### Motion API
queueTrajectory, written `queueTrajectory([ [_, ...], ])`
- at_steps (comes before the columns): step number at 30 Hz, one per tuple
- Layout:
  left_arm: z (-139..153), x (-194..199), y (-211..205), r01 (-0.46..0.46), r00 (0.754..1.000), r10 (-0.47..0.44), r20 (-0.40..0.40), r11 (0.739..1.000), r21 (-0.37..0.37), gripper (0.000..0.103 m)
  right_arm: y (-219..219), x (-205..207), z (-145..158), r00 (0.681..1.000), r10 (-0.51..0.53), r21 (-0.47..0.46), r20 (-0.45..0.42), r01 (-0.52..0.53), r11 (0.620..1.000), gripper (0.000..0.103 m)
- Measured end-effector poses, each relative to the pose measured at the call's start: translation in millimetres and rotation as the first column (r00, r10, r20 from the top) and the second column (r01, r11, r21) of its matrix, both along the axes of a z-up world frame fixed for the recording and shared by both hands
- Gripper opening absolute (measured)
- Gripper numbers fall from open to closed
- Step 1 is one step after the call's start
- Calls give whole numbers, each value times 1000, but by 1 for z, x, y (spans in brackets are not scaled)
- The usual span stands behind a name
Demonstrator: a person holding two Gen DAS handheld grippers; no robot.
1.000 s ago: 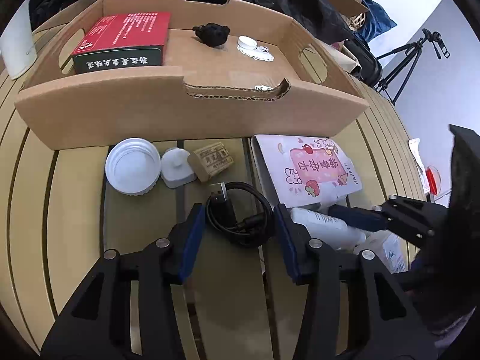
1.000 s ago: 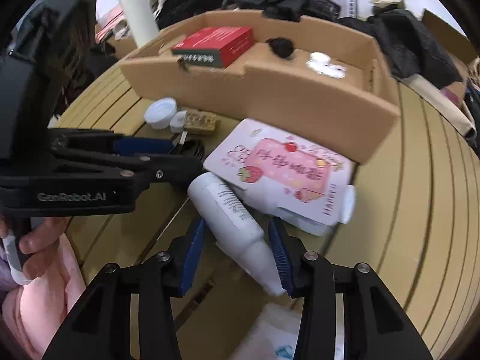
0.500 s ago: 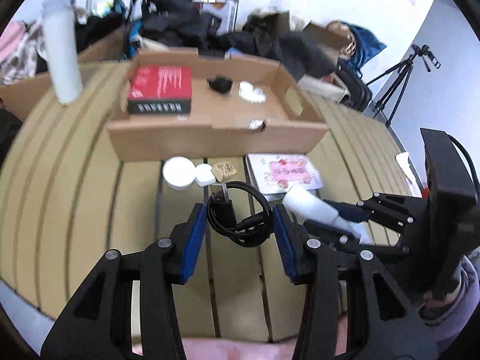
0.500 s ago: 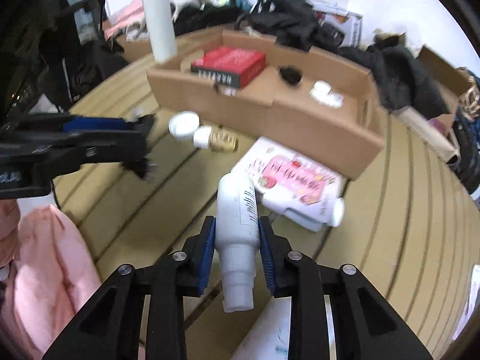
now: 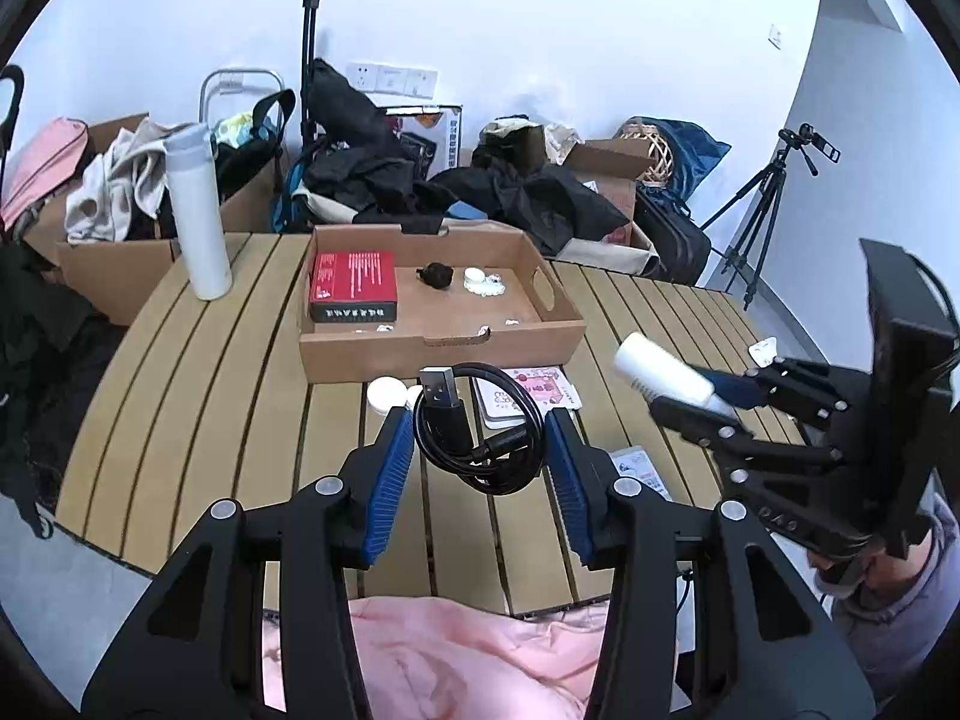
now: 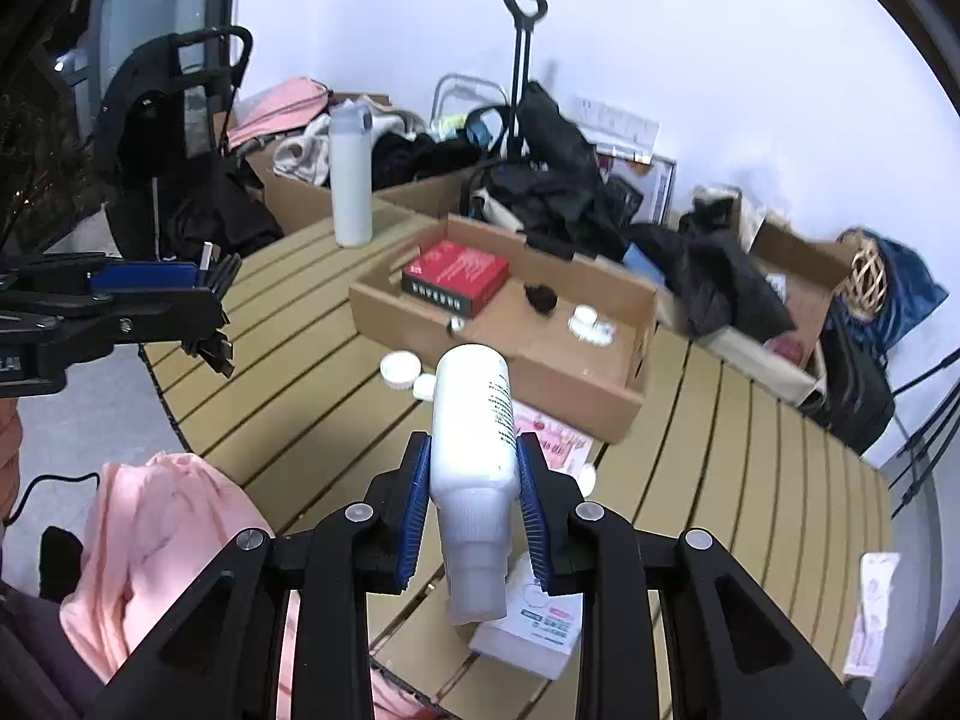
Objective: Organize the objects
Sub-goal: 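Place the cable in the tray with the left tool while the right tool places the spray bottle there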
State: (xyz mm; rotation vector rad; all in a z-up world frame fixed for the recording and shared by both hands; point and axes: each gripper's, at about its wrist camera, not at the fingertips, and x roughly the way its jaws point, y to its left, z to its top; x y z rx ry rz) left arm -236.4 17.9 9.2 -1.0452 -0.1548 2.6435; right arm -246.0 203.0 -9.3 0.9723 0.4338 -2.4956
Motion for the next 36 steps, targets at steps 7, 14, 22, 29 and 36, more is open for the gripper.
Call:
queueTrajectory([
  [7, 39, -2, -7, 9, 998, -10, -56, 1000, -15, 41, 6, 10, 52, 996, 18, 20, -92, -16, 1000, 31],
  [14, 73, -33, -7, 27, 995, -33, -98, 998, -58, 41, 6, -24, 106, 990, 33, 34, -137, -29, 999, 31],
  [22, 57, -142, -22, 39, 999, -38, 35, 999, -23, 41, -12, -121, 101, 998, 67, -34, -10, -67, 997, 31],
  [29, -15, -255, -15, 19, 980, -19, 199, 1000, 1, 41, -21, -248, 23, 983, -15, -59, 185, 26, 998, 31],
  [36, -114, -334, 24, 34, 946, -13, 323, 998, -60, 41, 10, -337, -76, 913, -217, -85, 347, 260, 962, 31],
])
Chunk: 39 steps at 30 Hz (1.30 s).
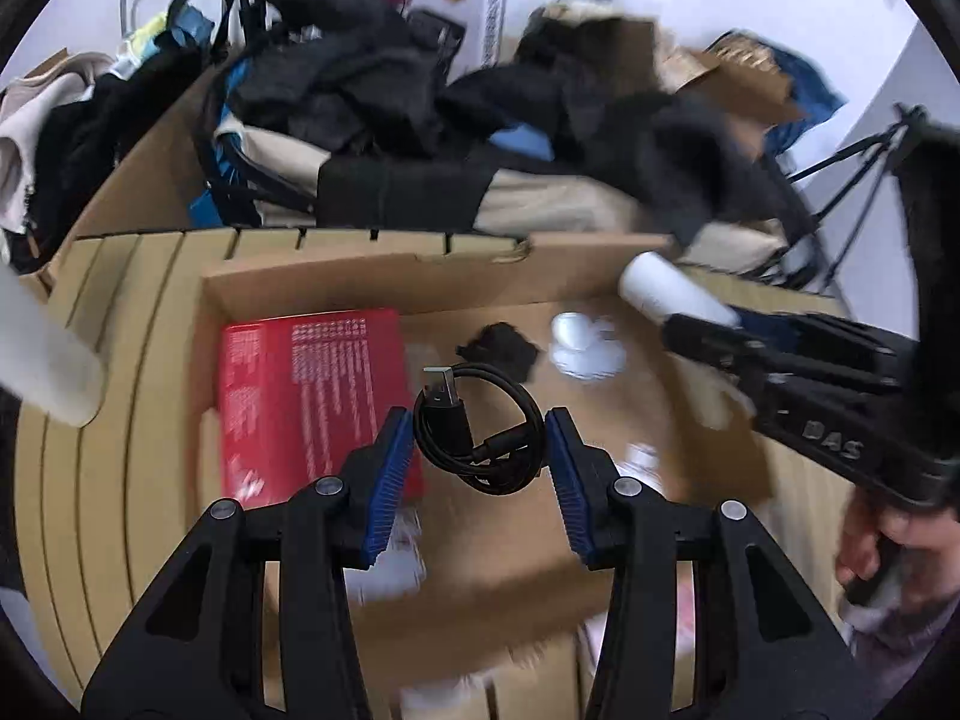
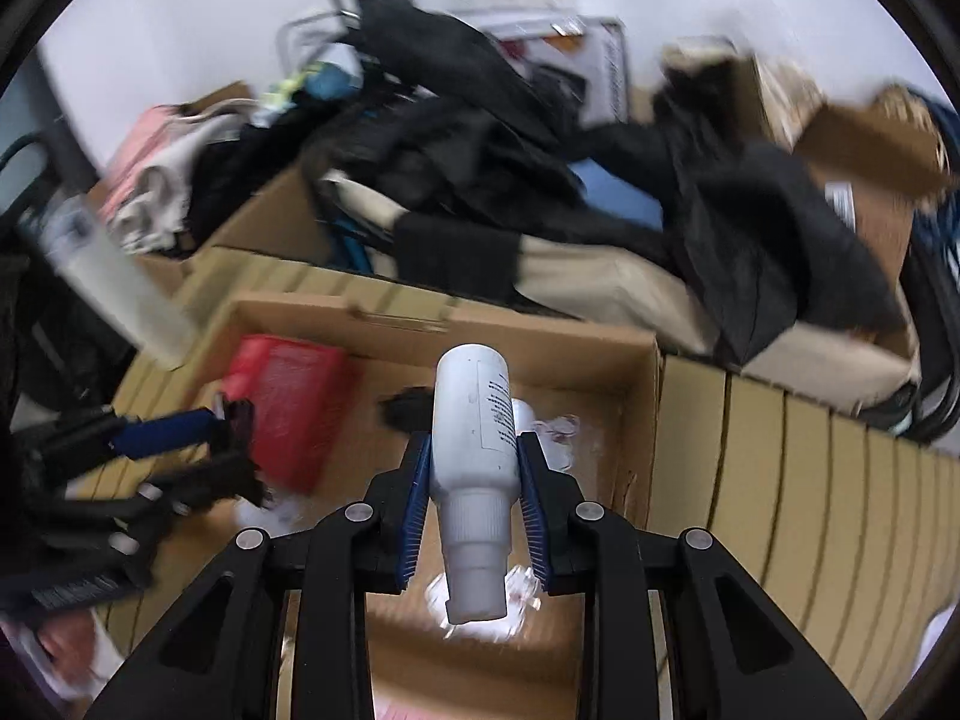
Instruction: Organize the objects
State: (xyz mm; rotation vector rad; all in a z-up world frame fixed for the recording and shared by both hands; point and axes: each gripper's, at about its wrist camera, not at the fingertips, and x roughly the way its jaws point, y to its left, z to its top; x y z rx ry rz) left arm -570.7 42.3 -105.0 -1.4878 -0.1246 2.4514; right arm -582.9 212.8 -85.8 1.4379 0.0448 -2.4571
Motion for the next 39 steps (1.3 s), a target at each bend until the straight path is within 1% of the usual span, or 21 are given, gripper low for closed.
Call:
queueTrajectory([
  [2, -20, -15, 2, -25, 1000, 25, 19, 1000, -8, 42, 2, -14, -15, 999, -43, 46, 0, 43, 998, 31],
  [4, -30, -21, 0, -63, 998, 63, 6, 998, -24, 43, 3, -24, -27, 996, -84, 142, -27, 87, 986, 31],
  [5, -33, -20, -1, -57, 998, 57, -6, 998, -10, 44, 3, -26, -33, 995, -91, 164, -27, 94, 982, 32],
  [7, -33, -17, -2, -36, 999, 36, -20, 999, 6, 48, 4, -29, -39, 995, -94, 193, -25, 97, 976, 51],
  [8, -31, -15, -3, -28, 999, 28, -31, 1000, 4, 50, 4, -27, -39, 996, -83, 192, -35, 88, 977, 68],
  [9, -27, -15, -4, -26, 999, 26, -40, 1000, 0, 51, 4, -24, -36, 996, -78, 186, -49, 85, 979, 71],
  [12, -9, -11, -11, -35, 998, 34, -61, 999, -15, 61, 6, -19, -25, 995, -74, 172, -71, 85, 982, 71],
  [13, 0, -8, -15, -43, 997, 42, -62, 999, -16, 70, 6, -16, -17, 994, -69, 167, -80, 82, 983, 71],
  [14, 9, -4, -19, -56, 997, 54, -55, 998, -23, 82, 8, -10, -5, 994, -63, 161, -90, 77, 984, 71],
  [17, 35, 17, -31, -66, 997, 66, -38, 998, -13, 87, 14, 9, 25, 993, -58, 138, -104, 72, 988, 71],
  [18, 48, 29, -35, -63, 997, 61, -40, 997, -37, 88, 17, 16, 35, 994, -48, 123, -103, 60, 991, 71],
  [20, 69, 48, -40, -70, 996, 65, -63, 995, -77, 91, 27, 37, 61, 994, -33, 104, -105, 44, 994, 72],
  [22, 98, 75, -49, -97, 990, 85, -110, 989, -108, 93, 36, 59, 85, 991, -32, 109, -130, 46, 993, 77],
  [23, 109, 87, -53, -106, 988, 92, -126, 988, -109, 97, 41, 74, 99, 987, -37, 114, -155, 55, 992, 83],
  [25, 132, 114, -60, -117, 982, 99, -159, 988, -105, 102, 50, 106, 121, 982, -35, 119, -187, 58, 991, 83],
  [28, 161, 160, -67, -111, 976, 86, -201, 987, -115, 102, 58, 149, 144, 976, -14, 122, -219, 41, 992, 83],
  [30, 174, 189, -69, -99, 972, 70, -226, 987, -123, 103, 61, 181, 157, 969, 8, 123, -246, 23, 992, 83],
  [32, 183, 220, -69, -93, 966, 59, -251, 988, -125, 103, 62, 213, 165, 962, 37, 123, -269, -4, 992, 83],
  [35, 187, 267, -70, -90, 959, 59, -277, 991, -103, 103, 59, 263, 169, 946, 64, 122, -318, -26, 992, 83],
  [37, 181, 302, -68, -73, 950, 39, -308, 992, -99, 103, 57, 297, 167, 934, 76, 101, -350, -43, 994, 83],
  [39, 167, 333, -64, -79, 941, 26, -337, 987, -143, 103, 54, 334, 160, 917, 85, 89, -389, -54, 995, 83],
])
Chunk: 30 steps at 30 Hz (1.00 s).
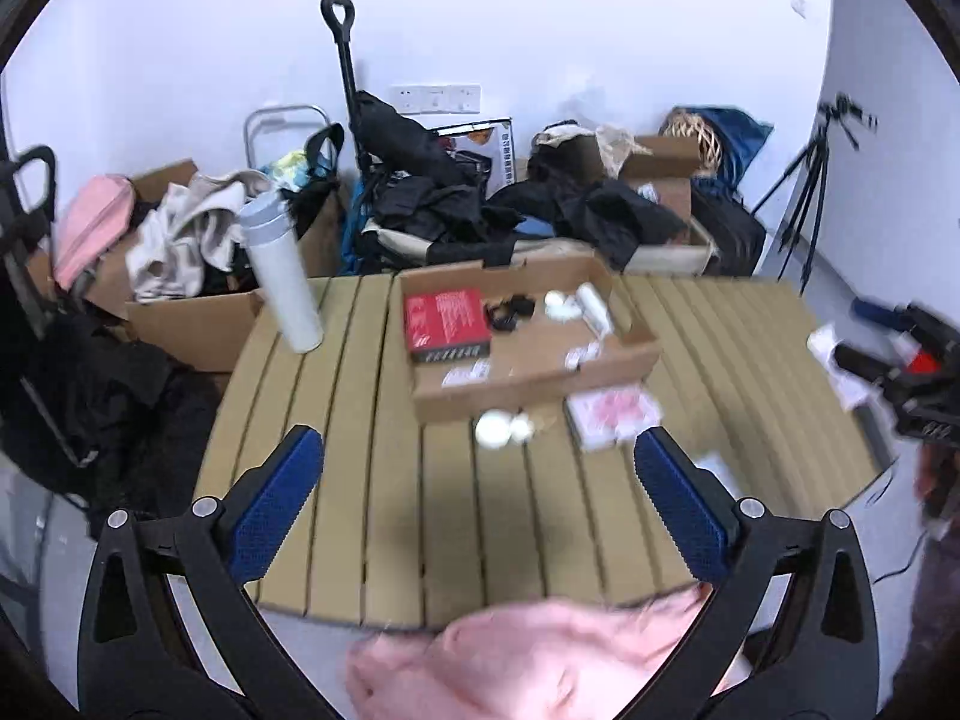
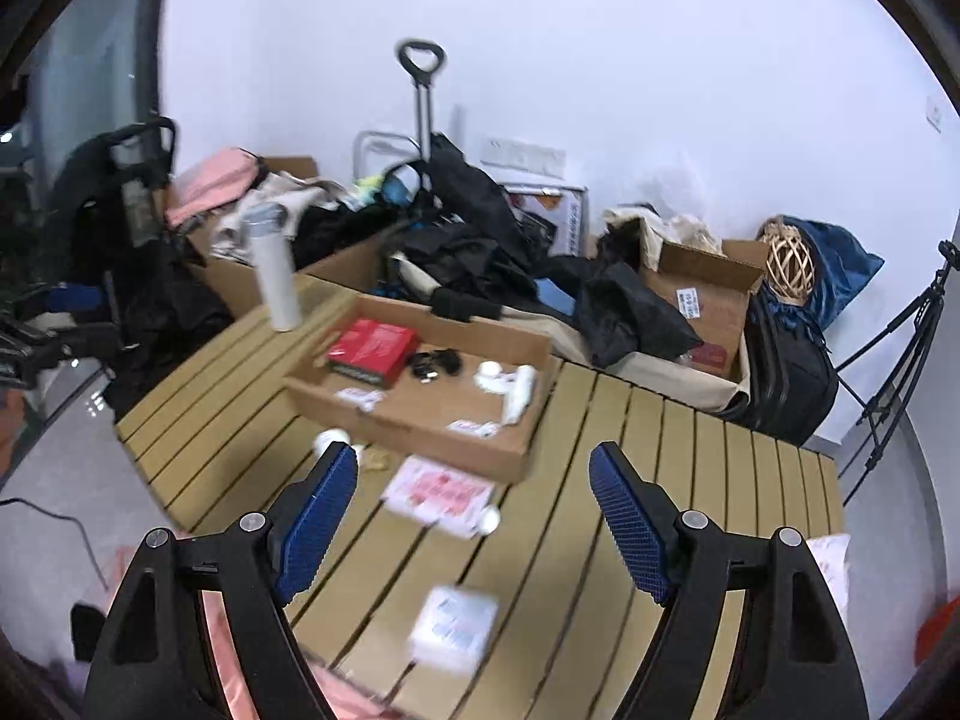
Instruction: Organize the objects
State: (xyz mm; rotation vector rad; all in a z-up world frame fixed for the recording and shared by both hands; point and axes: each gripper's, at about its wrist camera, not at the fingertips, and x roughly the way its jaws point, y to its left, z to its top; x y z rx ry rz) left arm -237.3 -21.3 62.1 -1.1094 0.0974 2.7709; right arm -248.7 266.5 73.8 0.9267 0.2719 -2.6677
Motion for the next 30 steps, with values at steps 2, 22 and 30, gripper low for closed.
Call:
queueTrajectory([
  [2, -17, 33, 3, -16, 999, 15, -31, 1000, -26, 103, -3, 35, -14, 999, -10, -4, -32, 10, 1000, 83],
  [22, -118, 65, 0, -107, 993, 99, 65, 985, 133, 103, -6, 72, -127, 987, -22, -124, 157, 42, 991, 83],
  [30, -147, -37, 9, -70, 993, 53, 108, 984, 162, 91, 3, 4, -155, 971, -41, -110, 236, 68, 992, 64],
])
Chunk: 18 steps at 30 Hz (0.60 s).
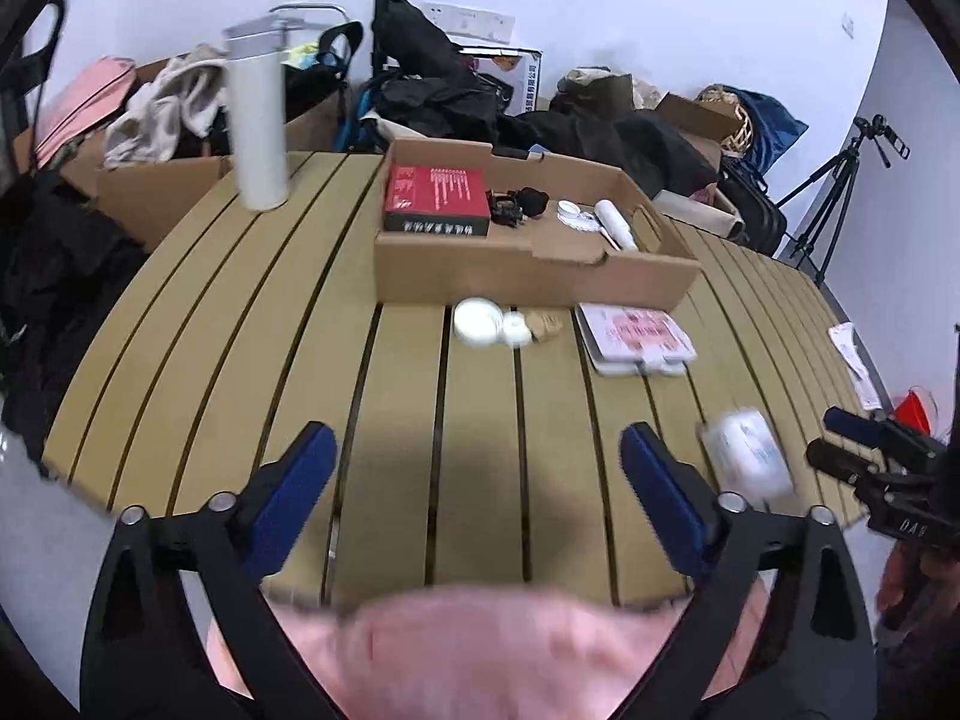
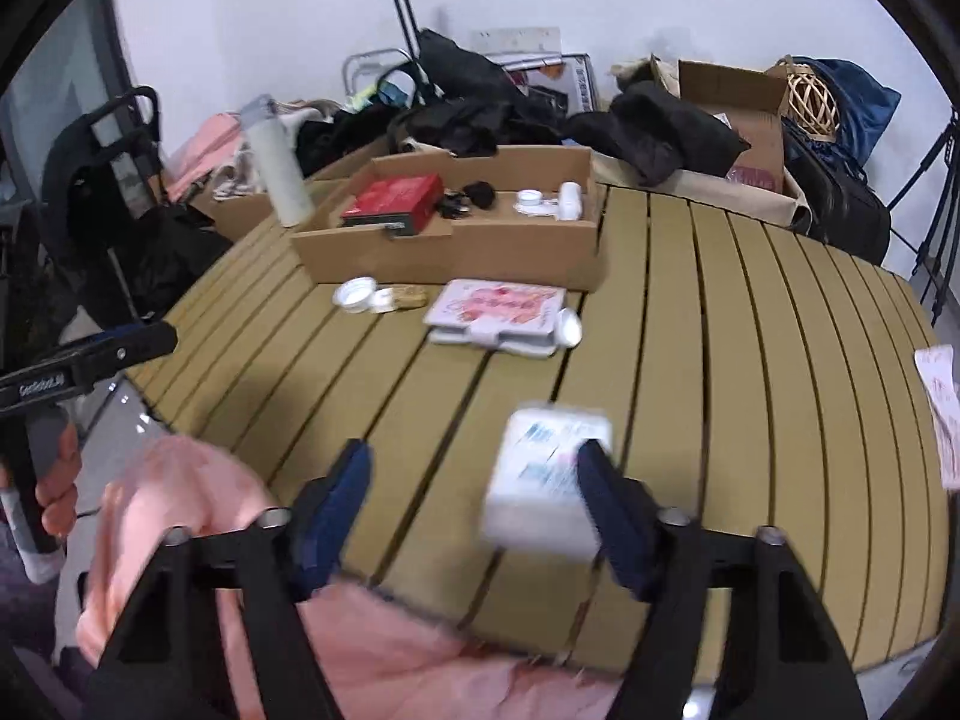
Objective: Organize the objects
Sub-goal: 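Grasp a white jar lid with the left tool while the right tool grasps another lid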
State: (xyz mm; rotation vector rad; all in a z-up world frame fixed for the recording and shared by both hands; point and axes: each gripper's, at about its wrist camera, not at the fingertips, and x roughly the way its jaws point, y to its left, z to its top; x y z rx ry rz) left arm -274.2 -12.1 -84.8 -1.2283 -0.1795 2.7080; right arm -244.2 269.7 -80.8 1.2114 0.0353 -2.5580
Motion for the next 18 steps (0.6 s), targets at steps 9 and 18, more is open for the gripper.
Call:
queueTrajectory([
  [9, -65, -122, 8, 5, 983, -18, 183, 998, 70, 58, 23, -119, -41, 995, -3, -45, 101, 8, 999, 34],
  [18, -95, -149, 7, 15, 963, -34, 269, 997, 76, 10, 9, -159, -80, 982, 72, -47, 172, -65, 997, 11],
])
